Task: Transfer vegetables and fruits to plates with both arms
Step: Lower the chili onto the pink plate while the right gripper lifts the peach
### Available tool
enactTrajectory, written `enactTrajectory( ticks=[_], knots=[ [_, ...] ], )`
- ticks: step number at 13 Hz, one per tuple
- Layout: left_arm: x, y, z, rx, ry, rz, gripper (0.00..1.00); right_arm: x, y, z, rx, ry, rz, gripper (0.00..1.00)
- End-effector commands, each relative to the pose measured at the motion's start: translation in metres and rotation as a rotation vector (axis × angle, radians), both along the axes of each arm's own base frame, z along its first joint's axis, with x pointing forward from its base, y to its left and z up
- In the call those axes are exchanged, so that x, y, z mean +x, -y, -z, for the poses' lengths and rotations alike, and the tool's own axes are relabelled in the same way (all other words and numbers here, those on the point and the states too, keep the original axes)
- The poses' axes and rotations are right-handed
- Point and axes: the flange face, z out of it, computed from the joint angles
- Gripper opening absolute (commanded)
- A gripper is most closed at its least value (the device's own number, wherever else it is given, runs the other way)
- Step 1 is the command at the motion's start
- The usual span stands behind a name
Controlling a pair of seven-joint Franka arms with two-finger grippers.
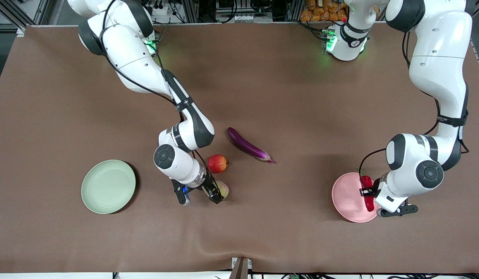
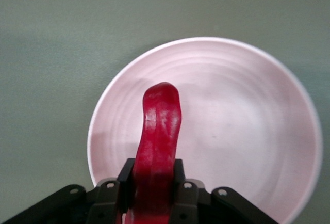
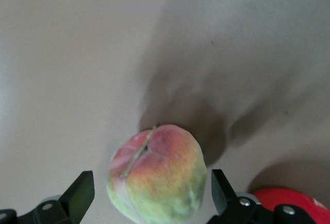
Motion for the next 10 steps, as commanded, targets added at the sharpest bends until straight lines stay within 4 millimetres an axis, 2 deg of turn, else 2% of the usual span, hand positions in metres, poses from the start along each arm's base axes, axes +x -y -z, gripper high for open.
enactTrajectory(
  ticks=[1, 2, 3, 4, 5, 6, 7, 8, 10],
  knots=[
    [0.004, 0.000, -0.008, 0.008, 0.020, -0.008, 1.00, 0.009, -0.001, 0.010, -0.002, 0.077, -0.012, 1.00],
    [0.006, 0.000, -0.017, 0.005, 0.033, -0.013, 1.00, 0.008, -0.004, 0.013, -0.001, 0.082, -0.014, 1.00],
    [0.007, 0.006, -0.034, 0.000, 0.046, -0.008, 1.00, 0.007, -0.003, 0.012, -0.001, 0.081, -0.012, 0.85],
    [0.004, 0.014, -0.041, -0.002, 0.029, 0.001, 1.00, 0.007, -0.004, 0.012, 0.001, 0.080, -0.012, 0.59],
    [0.000, 0.037, -0.057, -0.020, 0.012, 0.000, 1.00, 0.008, -0.003, 0.011, 0.001, 0.082, -0.013, 0.45],
    [-0.006, 0.057, -0.069, -0.031, -0.007, -0.062, 1.00, 0.011, 0.001, 0.006, 0.003, 0.086, -0.005, 0.41],
    [-0.015, 0.094, -0.074, -0.051, -0.034, -0.139, 1.00, 0.016, 0.006, -0.010, 0.012, 0.094, 0.001, 0.40],
    [-0.026, 0.127, -0.073, -0.060, -0.062, -0.229, 1.00, 0.023, 0.015, -0.035, 0.030, 0.115, 0.019, 0.40],
    [-0.046, 0.178, -0.064, -0.051, -0.095, -0.399, 1.00, 0.033, 0.043, -0.071, 0.033, 0.055, 0.029, 0.40]
  ],
)
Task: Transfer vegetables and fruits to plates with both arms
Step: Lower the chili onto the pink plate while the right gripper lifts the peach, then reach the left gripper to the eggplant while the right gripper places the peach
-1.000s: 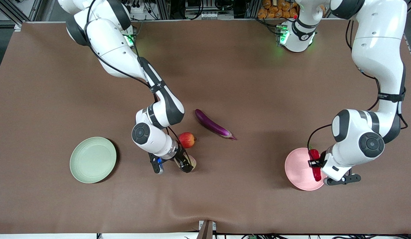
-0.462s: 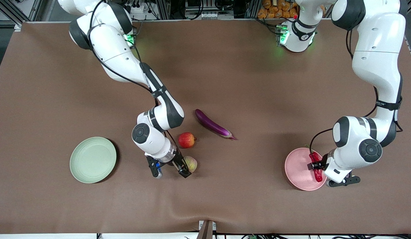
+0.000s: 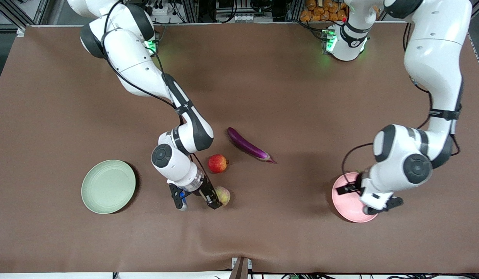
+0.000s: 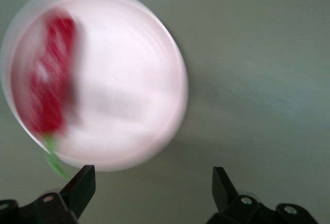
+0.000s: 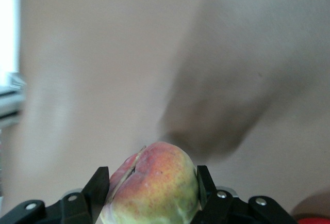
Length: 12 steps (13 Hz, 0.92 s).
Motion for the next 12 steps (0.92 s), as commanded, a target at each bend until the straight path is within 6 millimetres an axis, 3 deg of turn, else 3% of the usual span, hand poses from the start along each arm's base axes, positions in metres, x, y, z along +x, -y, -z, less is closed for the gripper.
enactTrajectory(
  ticks=[1, 2, 3, 5, 6, 8, 9, 10, 12],
  knots=[
    [-0.036, 0.062, 0.013, 0.036, -0.057, -0.207, 1.00, 0.012, 0.046, -0.057, -0.007, -0.097, -0.012, 0.40],
    [-0.047, 0.085, 0.015, 0.044, -0.059, -0.300, 1.00, 0.019, 0.072, -0.076, -0.012, -0.108, -0.039, 0.40],
    [-0.062, 0.122, 0.015, 0.045, -0.053, -0.414, 1.00, 0.021, 0.094, -0.106, -0.022, -0.110, -0.088, 0.40],
    [-0.100, 0.205, 0.019, 0.034, -0.022, -0.596, 1.00, 0.031, 0.176, -0.126, -0.067, -0.150, -0.191, 0.40],
    [-0.116, 0.232, 0.017, 0.050, 0.009, -0.628, 1.00, 0.038, 0.223, -0.125, -0.070, -0.146, -0.221, 0.40],
    [-0.145, 0.270, 0.022, 0.062, 0.020, -0.655, 1.00, 0.036, 0.277, -0.116, -0.131, -0.172, -0.331, 0.40],
    [-0.159, 0.288, 0.033, 0.062, 0.010, -0.669, 1.00, 0.037, 0.313, -0.110, -0.187, -0.174, -0.373, 0.40],
    [-0.170, 0.302, 0.041, 0.050, 0.009, -0.683, 1.00, 0.034, 0.346, -0.096, -0.212, -0.186, -0.410, 0.40],
    [-0.189, 0.319, 0.061, 0.051, -0.005, -0.675, 1.00, 0.026, 0.393, -0.069, -0.224, -0.191, -0.509, 0.40]
  ],
)
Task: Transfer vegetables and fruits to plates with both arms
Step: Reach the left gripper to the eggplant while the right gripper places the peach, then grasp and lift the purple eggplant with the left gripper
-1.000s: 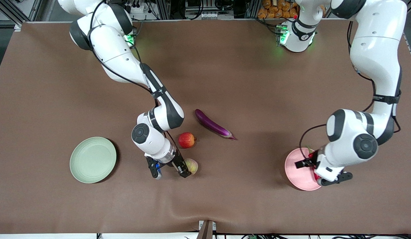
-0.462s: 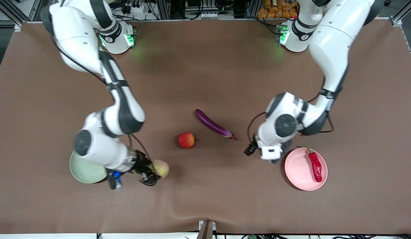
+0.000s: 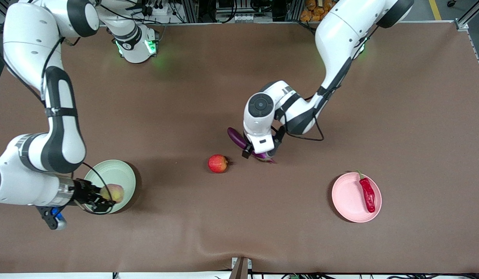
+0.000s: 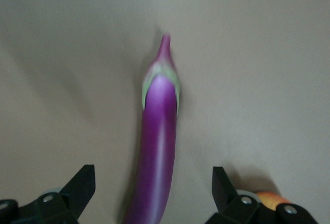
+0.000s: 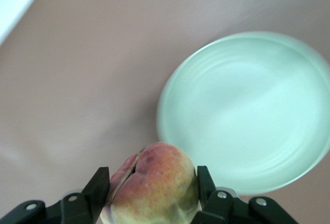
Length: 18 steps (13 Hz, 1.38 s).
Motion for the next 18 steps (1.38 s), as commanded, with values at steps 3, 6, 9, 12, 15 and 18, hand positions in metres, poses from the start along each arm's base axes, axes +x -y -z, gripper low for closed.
enactTrajectory(
  ticks=[3, 6, 9, 12, 15, 18],
  knots=[
    [-0.019, 0.019, 0.042, -0.018, 0.005, -0.040, 1.00, -0.024, 0.055, 0.065, -0.050, -0.021, -0.136, 0.40],
    [-0.015, 0.017, 0.061, -0.037, 0.039, -0.052, 1.00, -0.036, 0.072, 0.095, -0.115, -0.006, -0.152, 0.44],
    [-0.012, 0.015, 0.069, -0.044, 0.047, -0.049, 0.00, -0.039, 0.091, 0.097, -0.111, -0.003, -0.185, 0.72],
    [-0.003, 0.006, 0.061, -0.033, 0.061, -0.033, 0.00, -0.041, 0.077, 0.083, -0.076, -0.042, -0.196, 1.00],
    [0.030, -0.031, 0.000, 0.077, 0.098, 0.091, 0.00, -0.047, 0.049, 0.034, -0.036, -0.091, -0.199, 1.00],
    [0.066, -0.090, -0.080, 0.114, 0.104, 0.280, 0.00, -0.053, -0.025, -0.004, 0.034, -0.152, -0.052, 1.00]
  ],
)
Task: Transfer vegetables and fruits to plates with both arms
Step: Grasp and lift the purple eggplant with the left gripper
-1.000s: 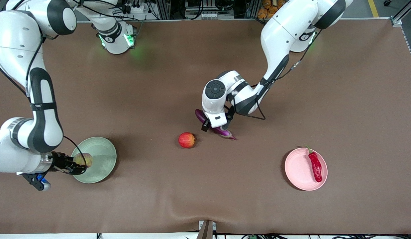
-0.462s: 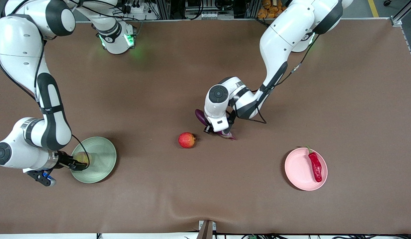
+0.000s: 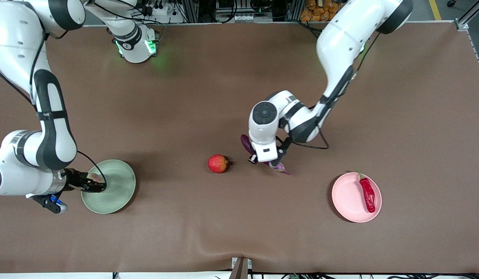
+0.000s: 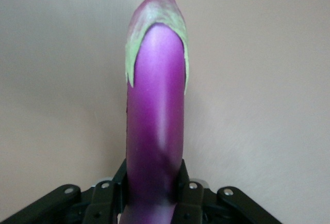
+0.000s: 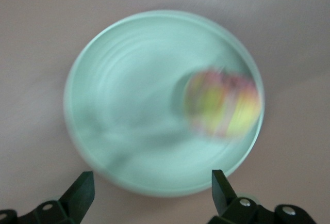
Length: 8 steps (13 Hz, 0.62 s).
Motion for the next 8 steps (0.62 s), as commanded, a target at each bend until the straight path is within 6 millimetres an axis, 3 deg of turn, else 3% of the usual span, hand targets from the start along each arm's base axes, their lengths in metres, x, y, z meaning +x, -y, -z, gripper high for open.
enactTrajectory(
  ticks=[1, 3, 5, 8],
  knots=[
    [0.024, -0.061, -0.076, 0.031, -0.005, 0.152, 0.00, -0.010, -0.073, -0.031, 0.048, -0.053, 0.149, 1.00],
    [0.049, -0.123, -0.100, 0.050, -0.045, 0.316, 0.00, -0.015, -0.140, -0.037, 0.049, -0.088, 0.251, 1.00],
    [0.071, -0.181, -0.101, 0.071, -0.079, 0.433, 0.00, -0.019, -0.218, -0.043, 0.029, -0.054, 0.356, 1.00],
    [0.097, -0.261, -0.090, 0.083, -0.109, 0.585, 0.00, -0.032, -0.307, -0.023, 0.039, -0.028, 0.546, 1.00]
  ],
)
